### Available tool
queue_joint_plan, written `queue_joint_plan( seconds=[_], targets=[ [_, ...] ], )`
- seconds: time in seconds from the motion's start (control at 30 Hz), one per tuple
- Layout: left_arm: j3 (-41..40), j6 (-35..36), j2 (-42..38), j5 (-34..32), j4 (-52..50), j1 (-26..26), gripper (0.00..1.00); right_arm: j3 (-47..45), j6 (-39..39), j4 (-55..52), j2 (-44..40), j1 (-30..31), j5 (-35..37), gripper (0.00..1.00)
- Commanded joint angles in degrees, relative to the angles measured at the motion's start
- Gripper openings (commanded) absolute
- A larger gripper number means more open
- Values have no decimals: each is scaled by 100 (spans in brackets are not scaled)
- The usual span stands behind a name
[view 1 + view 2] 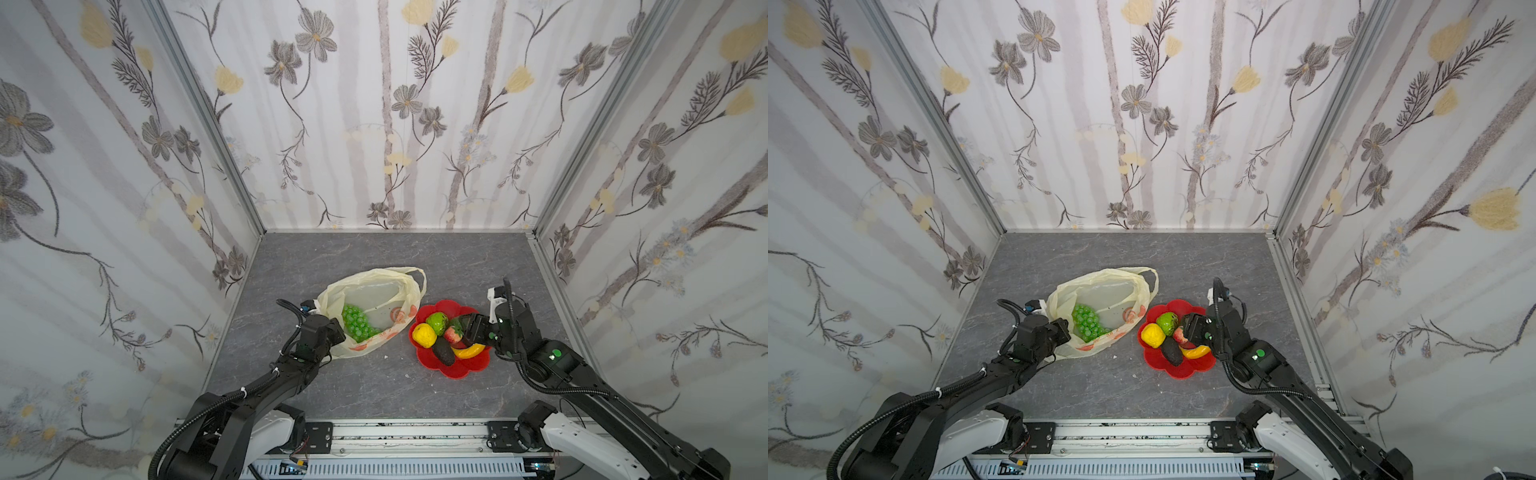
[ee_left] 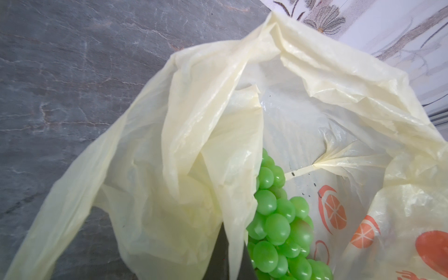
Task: Take fruits out of the plastic bag
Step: Pick up the fruit from the plastic bag.
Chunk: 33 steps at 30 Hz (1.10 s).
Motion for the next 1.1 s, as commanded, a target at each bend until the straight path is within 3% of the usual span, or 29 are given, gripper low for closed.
queue_joint_plan(
  seconds=[0.0, 0.23, 0.47, 0.63, 1.07],
  targets=[
    [-144, -414, -158, -6, 106, -15, 0, 629, -348, 792, 774, 560, 341, 65],
    [-400, -843, -783, -596, -282, 1, 0, 2622, -1530, 972, 3360, 1663, 68, 69],
    [-422, -890, -821, -618, -370, 159, 0, 4096, -2107, 883, 5060, 1982, -437, 77],
    [-396, -877, -773, -566, -370, 225, 0, 5152, -2318, 486, 6173, 2090, -428, 82],
    [-488, -913, -729, -526, -370, 261, 0, 6267, -2494, -187, 7354, 2117, 145, 88]
  ],
)
